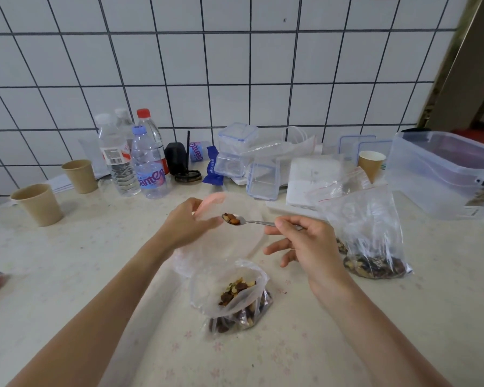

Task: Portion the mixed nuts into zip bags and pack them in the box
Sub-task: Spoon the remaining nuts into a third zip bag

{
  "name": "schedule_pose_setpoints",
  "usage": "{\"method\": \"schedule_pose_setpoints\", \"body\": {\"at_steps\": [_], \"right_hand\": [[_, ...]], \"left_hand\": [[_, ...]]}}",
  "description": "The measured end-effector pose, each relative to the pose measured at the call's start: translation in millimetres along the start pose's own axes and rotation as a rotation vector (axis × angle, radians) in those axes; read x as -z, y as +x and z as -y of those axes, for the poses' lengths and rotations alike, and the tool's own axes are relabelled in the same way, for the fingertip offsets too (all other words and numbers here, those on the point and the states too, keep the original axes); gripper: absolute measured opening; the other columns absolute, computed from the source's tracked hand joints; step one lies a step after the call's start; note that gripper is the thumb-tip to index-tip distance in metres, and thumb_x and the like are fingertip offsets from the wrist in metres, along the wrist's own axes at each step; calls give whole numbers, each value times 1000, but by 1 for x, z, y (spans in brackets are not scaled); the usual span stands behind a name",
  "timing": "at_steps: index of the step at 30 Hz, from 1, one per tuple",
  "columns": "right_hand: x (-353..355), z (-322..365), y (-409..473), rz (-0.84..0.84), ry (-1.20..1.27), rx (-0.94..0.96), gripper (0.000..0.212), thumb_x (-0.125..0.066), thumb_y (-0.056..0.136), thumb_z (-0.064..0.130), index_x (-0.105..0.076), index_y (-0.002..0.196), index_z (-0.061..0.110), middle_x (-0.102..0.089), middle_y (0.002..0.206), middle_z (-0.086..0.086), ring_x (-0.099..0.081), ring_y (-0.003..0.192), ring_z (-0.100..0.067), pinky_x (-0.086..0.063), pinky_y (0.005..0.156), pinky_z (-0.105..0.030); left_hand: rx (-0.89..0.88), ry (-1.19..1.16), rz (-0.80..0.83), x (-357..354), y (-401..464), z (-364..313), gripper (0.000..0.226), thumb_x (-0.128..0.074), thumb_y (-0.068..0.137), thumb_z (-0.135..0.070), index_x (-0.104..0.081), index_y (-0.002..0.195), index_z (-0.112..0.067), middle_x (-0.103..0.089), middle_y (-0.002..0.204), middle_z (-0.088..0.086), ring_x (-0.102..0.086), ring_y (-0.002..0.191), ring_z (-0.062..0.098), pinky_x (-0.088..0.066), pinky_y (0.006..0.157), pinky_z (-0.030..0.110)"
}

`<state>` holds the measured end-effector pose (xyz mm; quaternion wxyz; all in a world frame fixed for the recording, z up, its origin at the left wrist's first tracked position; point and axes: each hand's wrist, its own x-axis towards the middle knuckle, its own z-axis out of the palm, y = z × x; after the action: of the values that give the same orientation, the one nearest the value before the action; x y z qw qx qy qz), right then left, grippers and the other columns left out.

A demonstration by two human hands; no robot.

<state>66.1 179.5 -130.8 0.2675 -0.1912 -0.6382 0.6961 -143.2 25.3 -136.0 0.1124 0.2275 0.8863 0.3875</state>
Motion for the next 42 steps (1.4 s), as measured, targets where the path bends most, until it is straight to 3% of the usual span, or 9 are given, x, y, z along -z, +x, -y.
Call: {"method": "schedule_pose_setpoints", "body": {"at_steps": [4,10,18,23,26,29,31,34,42], "right_hand": [[16,15,-23,32,-11,35,9,-67,99,13,-70,106,7,-80,92,-9,-76,67,-34,-49,40,-26],[37,30,-61,65,-48,66,10,-69,98,16,-73,103,8,-80,92,-10,-77,71,-34,-49,42,-26],[37,30,-94,100,-151,143,7,-67,99,15,-73,99,12,-80,90,-6,-78,74,-30,-50,45,-29],[29,27,-109,125,-684,684,6,-70,98,22,-74,96,25,-75,78,7,-64,62,1,-44,56,-14],[30,28,-110,216,-1165,1185,21,-82,83,4,-74,99,15,-66,73,2,-61,65,-14,-45,46,-30],[32,31,-107,261,-1318,1357,34,-84,72,-10,-74,99,8,-63,74,-2,-61,71,-21,-34,48,-26],[31,31,-106,202,-1204,1277,22,-81,83,-2,-75,101,9,-67,77,0,-63,73,-19,-45,49,-30],[27,33,-100,134,-766,787,7,-69,100,20,-76,103,21,-74,89,12,-68,78,-5,-55,66,-28],[10,20,-29,-67,-265,274,10,-64,101,14,-73,96,18,-80,85,3,-77,80,-17,-58,51,-34]], "left_hand": [[-38,12,-91,17,-24,-5,71,-75,87,-53,-49,144,-19,-54,146,0,-54,126,19,-49,99,39],[-218,84,-329,30,-85,-6,27,-72,94,-41,-67,116,-25,-64,113,-13,-59,106,6,-49,88,30],[-71,-26,-20,8,-159,4,51,-44,104,-57,-75,90,-19,-76,72,3,-72,67,14,-50,61,29],[-139,-257,-38,-4,-173,11,32,-57,104,-37,-77,89,-17,-68,64,-7,-66,56,14,-49,55,29],[-140,-308,-94,-10,-172,15,30,-58,104,-31,-76,87,-15,-59,57,-2,-56,51,15,-45,56,30],[-151,-308,-100,-11,-168,18,29,-59,104,-32,-76,86,-18,-56,55,1,-50,50,16,-43,58,30],[-171,-303,-88,-8,-164,20,29,-59,104,-32,-77,85,-20,-56,56,1,-50,50,15,-42,55,27],[-205,-288,-66,-6,-157,22,28,-58,104,-32,-77,87,-21,-57,57,0,-52,49,13,-43,52,25],[-206,-388,-88,-14,-141,19,27,-59,104,-32,-76,88,-18,-55,57,-1,-52,47,14,-42,49,21]]}}
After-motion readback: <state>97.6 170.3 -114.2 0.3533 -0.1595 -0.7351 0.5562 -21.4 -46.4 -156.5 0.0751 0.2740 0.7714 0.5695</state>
